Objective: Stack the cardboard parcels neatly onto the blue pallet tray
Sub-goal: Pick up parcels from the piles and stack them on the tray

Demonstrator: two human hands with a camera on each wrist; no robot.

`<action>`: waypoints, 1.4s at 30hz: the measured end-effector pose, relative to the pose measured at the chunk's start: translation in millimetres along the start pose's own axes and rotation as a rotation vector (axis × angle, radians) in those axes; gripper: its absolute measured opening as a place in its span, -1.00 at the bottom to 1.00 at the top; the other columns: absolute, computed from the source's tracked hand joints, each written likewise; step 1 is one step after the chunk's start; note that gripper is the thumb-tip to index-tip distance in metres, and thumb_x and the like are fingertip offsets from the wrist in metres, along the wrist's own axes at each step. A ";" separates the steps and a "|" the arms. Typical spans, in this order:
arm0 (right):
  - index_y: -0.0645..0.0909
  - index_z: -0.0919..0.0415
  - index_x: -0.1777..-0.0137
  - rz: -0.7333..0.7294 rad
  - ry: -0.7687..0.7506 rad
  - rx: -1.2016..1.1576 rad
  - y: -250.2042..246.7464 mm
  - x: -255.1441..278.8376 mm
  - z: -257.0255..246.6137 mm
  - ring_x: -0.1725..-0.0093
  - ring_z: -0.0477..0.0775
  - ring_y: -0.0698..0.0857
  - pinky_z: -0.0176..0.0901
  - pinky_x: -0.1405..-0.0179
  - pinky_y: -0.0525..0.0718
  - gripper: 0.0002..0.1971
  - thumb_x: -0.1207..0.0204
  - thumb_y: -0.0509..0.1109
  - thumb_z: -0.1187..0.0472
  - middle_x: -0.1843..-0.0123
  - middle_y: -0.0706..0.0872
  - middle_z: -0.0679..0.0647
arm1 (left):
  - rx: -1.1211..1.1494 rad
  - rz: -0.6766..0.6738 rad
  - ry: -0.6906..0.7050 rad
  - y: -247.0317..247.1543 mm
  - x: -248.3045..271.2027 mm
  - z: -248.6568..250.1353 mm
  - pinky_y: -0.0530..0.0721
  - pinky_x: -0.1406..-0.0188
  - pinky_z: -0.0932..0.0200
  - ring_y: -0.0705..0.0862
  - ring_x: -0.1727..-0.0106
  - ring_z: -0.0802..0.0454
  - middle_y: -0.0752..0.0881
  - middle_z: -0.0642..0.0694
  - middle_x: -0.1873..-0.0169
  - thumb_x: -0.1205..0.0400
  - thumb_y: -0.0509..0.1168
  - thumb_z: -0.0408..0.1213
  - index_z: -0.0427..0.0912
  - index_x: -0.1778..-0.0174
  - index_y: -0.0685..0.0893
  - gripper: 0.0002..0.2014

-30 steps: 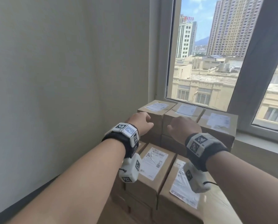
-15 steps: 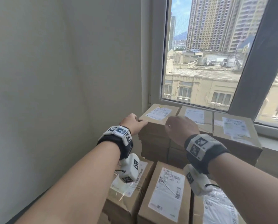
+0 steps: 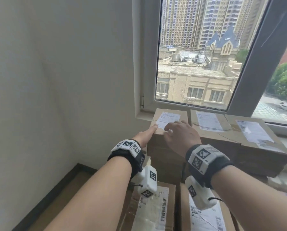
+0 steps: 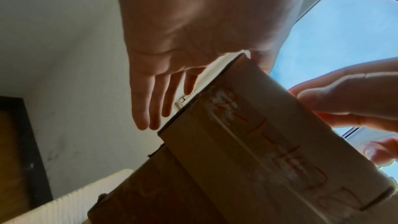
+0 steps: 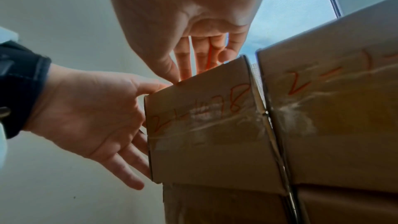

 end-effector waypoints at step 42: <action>0.19 0.12 -0.64 -0.073 0.435 -0.920 -48.9 21.7 21.5 -0.35 0.18 0.56 0.22 -0.26 0.64 -0.27 -0.61 0.15 -0.32 -0.48 0.48 0.10 | 0.516 -0.099 0.304 -34.4 61.4 56.5 0.59 0.24 0.11 0.63 0.09 -0.05 0.66 -0.14 0.06 -0.32 0.31 0.18 -0.07 -0.09 0.62 -0.48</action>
Point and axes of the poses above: each hand's wrist, its own x-axis away from the middle knuckle, its own y-axis out of the palm, z = x × y, the point moved 7 cm from there along -x, towards the middle knuckle
